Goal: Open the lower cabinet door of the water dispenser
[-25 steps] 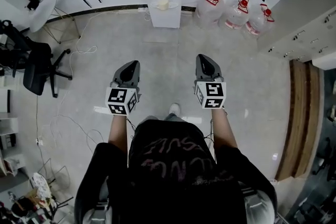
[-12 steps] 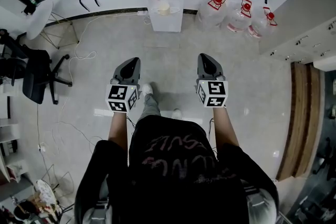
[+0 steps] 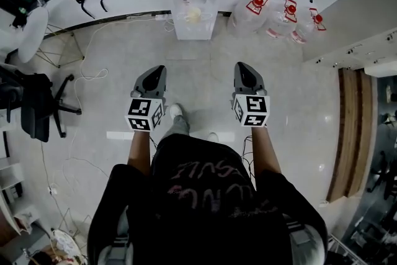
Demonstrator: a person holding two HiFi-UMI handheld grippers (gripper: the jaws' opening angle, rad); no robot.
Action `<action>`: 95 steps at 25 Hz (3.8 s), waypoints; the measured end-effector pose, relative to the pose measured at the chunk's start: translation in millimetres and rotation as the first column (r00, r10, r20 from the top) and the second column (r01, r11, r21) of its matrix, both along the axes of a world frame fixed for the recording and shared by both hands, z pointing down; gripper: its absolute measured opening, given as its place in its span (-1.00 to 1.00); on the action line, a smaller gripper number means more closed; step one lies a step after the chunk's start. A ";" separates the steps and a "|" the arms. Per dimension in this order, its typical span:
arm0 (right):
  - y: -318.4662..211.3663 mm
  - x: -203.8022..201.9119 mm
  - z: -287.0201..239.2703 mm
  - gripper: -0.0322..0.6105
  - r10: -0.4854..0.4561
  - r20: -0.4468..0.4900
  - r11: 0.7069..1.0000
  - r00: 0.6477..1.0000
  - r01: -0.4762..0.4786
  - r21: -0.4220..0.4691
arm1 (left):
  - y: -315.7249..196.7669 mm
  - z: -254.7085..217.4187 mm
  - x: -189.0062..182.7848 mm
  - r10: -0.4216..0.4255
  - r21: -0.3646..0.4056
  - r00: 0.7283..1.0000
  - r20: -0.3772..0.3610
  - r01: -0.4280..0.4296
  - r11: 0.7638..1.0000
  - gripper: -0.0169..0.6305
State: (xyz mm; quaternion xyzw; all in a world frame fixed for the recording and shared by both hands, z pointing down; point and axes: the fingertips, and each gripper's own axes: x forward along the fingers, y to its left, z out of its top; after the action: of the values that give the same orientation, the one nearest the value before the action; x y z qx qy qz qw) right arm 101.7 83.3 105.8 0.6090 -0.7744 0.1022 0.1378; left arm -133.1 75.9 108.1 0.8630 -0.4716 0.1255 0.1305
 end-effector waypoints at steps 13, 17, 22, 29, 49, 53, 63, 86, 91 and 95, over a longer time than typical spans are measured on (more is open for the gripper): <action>-55.7 -46.6 23.0 -0.85 0.143 -0.036 0.988 0.989 -0.145 -0.057 | -76.2 35.9 -47.3 0.124 -0.074 0.992 -0.022 -0.126 0.989 -0.91; -63.1 -43.5 36.0 -0.85 0.163 -0.045 0.982 0.985 -0.167 -0.084 | -90.7 48.5 -39.9 0.167 -0.095 0.986 -0.013 -0.168 0.981 -0.91; -84.2 -30.8 47.9 -0.85 0.194 -0.025 0.977 0.981 -0.196 -0.085 | -117.6 61.3 -24.1 0.203 -0.100 0.979 0.010 -0.201 0.974 -0.91; -115.7 -9.1 74.5 -0.85 0.191 -0.024 0.975 0.981 -0.192 -0.109 | -150.3 80.9 -3.5 0.211 -0.111 0.977 0.036 -0.206 0.972 -0.91; -224.7 32.3 230.7 -0.86 0.202 -0.023 0.963 0.979 -0.203 -0.175 | -236.2 238.0 22.1 0.158 -0.202 0.986 0.051 -0.145 0.969 -0.91; -247.4 30.1 267.9 -0.86 0.201 -0.011 0.967 0.979 -0.201 -0.158 | -253.6 279.0 19.7 0.146 -0.209 0.988 0.048 -0.133 0.969 -0.91; -274.7 34.4 372.5 -0.86 0.182 0.000 0.963 0.983 -0.178 -0.202 | -286.2 379.1 19.8 0.109 -0.224 0.992 0.058 -0.094 0.970 -0.91; -322.7 49.9 552.0 -0.86 0.123 0.013 0.975 0.992 -0.118 -0.188 | -328.3 550.3 23.4 0.041 -0.186 0.997 0.069 -0.027 0.982 -0.91; -338.2 47.4 586.3 -0.86 0.112 0.014 0.983 0.994 -0.108 -0.146 | -337.6 589.6 19.3 0.035 -0.168 0.997 0.070 -0.023 0.985 -0.91; -345.8 48.8 609.2 -0.86 0.126 0.014 0.985 0.992 -0.123 -0.117 | -342.8 620.3 17.3 0.052 -0.152 0.996 0.072 -0.041 0.988 -0.91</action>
State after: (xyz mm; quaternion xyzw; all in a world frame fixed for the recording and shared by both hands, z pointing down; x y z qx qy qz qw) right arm 150.5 -262.4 715.0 0.6460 -0.7290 0.1620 0.1580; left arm -115.9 -266.8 728.4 0.8561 -0.4452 0.1963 0.1743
